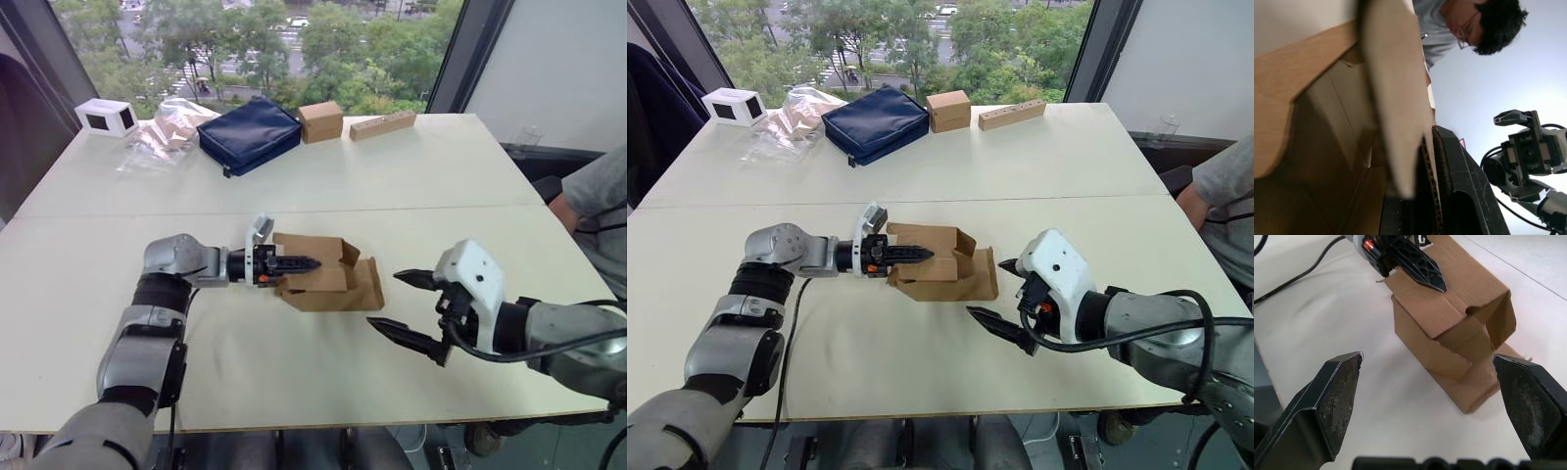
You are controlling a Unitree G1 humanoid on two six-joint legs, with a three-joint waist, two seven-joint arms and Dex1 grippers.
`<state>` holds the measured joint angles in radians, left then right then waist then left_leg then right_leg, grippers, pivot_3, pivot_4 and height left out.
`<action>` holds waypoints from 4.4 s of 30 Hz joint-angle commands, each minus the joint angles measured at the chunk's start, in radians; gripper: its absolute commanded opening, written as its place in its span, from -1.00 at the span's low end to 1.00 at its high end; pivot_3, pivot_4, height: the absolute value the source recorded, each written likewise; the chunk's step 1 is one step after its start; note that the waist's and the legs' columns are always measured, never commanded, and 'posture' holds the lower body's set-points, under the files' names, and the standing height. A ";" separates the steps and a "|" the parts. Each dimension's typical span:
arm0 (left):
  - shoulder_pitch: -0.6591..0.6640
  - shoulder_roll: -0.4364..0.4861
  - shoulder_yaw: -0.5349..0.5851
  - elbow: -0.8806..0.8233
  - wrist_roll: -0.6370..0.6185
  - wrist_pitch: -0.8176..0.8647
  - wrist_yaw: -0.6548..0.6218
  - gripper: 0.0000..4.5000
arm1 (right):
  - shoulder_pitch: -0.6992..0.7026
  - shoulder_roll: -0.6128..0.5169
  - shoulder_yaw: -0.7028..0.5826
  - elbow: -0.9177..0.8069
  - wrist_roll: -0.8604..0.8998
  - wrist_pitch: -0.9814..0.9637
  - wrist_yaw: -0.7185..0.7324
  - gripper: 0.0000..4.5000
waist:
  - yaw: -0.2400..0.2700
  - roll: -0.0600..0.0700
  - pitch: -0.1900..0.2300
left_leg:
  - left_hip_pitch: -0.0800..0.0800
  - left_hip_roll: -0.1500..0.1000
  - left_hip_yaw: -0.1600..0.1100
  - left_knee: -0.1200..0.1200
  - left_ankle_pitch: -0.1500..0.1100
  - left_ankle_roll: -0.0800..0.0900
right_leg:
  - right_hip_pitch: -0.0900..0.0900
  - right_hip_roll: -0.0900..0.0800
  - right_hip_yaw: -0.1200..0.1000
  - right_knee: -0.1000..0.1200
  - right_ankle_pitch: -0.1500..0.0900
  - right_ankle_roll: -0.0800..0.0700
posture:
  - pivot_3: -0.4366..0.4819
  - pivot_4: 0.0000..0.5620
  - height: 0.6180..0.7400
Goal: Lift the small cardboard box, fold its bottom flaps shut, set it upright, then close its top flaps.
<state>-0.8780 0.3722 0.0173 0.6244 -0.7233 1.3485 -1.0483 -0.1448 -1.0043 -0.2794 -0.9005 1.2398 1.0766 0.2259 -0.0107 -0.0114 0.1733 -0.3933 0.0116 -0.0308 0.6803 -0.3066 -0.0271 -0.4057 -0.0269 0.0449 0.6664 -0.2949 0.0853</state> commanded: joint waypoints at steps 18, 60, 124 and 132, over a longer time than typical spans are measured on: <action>-0.027 0.166 0.002 -0.448 0.079 -0.510 -0.192 -1.00 | -0.109 0.231 -0.102 0.223 0.207 -0.326 -0.137 0.51 | 0.004 0.000 0.000 | -0.001 0.001 0.001 0.000 0.000 -0.001 | 0.000 0.000 0.001 -0.001 0.000 0.000 | -0.05 -0.47 1.00; -0.046 0.131 -0.005 -0.664 -0.069 -0.438 -0.147 -1.00 | -0.407 0.371 0.143 0.359 0.121 -0.309 -0.056 -0.97 | -0.002 0.000 0.000 | -0.001 0.001 0.001 0.000 0.000 0.000 | -0.001 0.001 0.001 -0.001 0.000 0.000 | -0.05 -0.47 1.00; -0.046 0.140 0.039 -0.624 -0.127 -0.424 -0.086 -1.00 | -0.153 0.173 -0.102 0.349 0.197 -0.277 0.093 -0.97 | 0.001 0.000 0.001 | 0.000 0.001 0.001 0.000 0.000 0.001 | 0.000 0.001 0.001 -0.001 0.000 0.000 | -0.05 -0.47 1.00; -0.057 0.160 0.019 -0.596 -0.116 -0.436 -0.119 -1.00 | -0.150 0.183 -0.285 0.559 0.292 -0.300 0.125 -0.97 | -0.004 0.000 0.001 | 0.000 0.001 0.001 0.000 0.000 0.001 | 0.000 0.002 0.001 -0.001 0.000 0.000 | -0.05 -0.47 1.00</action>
<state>-0.9075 0.5268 0.0214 0.0391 -0.8355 0.9273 -1.1561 -0.2753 -0.8325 -0.5203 -0.3672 1.4875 0.7990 0.3474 -0.0147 -0.0114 0.1739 -0.3932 0.0129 -0.0294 0.6799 -0.3071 -0.0263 -0.4057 -0.0249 0.0464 0.6653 -0.2948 0.0853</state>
